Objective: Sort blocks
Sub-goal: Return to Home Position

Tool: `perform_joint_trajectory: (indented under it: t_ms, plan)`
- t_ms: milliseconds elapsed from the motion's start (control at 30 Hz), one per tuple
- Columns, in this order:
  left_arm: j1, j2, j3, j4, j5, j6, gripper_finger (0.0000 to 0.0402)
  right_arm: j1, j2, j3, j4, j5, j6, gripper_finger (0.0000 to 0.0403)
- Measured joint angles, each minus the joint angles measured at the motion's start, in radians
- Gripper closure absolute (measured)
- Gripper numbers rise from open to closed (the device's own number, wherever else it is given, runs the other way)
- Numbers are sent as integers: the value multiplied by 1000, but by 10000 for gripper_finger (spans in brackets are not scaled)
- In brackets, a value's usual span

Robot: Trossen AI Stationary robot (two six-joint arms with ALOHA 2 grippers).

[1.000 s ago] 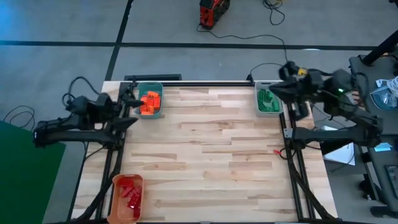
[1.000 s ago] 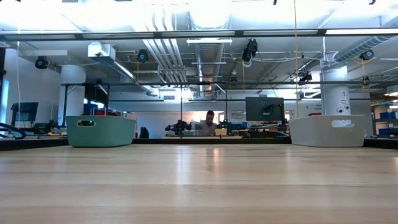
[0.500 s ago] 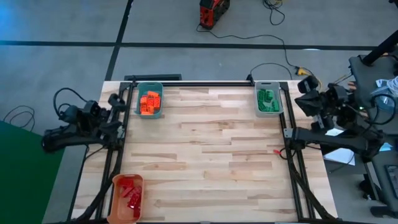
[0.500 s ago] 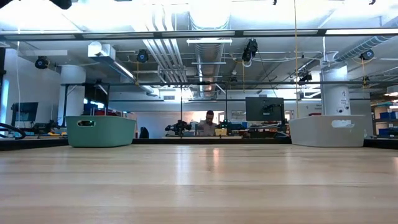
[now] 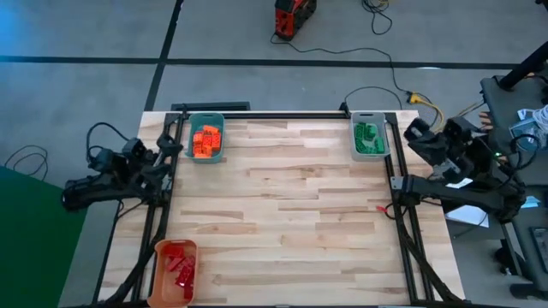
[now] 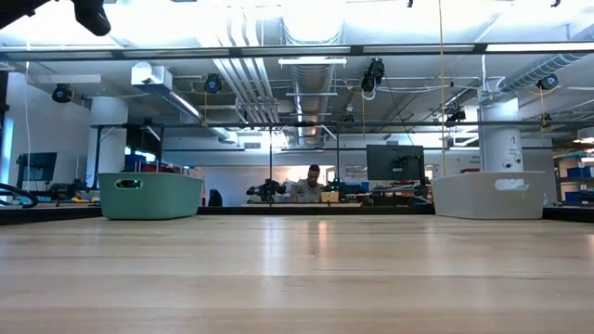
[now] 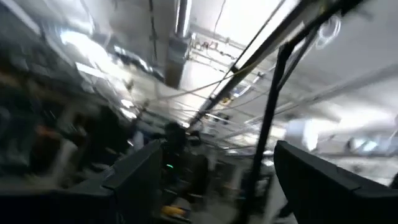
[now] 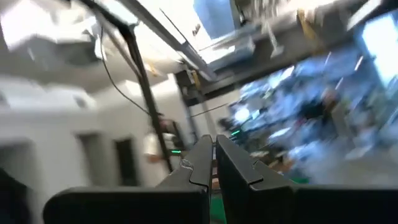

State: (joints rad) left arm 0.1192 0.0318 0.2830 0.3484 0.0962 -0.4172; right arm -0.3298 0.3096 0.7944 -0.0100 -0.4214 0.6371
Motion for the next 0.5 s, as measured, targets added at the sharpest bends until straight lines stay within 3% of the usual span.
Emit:
perform_joint_trajectory:
  t_ms: [67,133,200,333,433,500]
  plan:
    - [0,5,-1,1,-2,-95,119,0,3,0,-24,-5,70,390]
    - [0,12,-2,4,-6,-128,119,0,0,-1,-79,2,32,390]
    - [0,24,-6,0,27,-101,119,0,-2,-1,-142,-2,-1,390]
    - [0,10,-35,36,92,-8,119,0,1,-1,-160,50,98,390]
    - [0,-16,-84,79,106,31,119,0,-3,-6,-124,22,-48,390]
    - [0,-31,-134,142,105,51,119,0,-6,-15,-88,-52,-145,390]
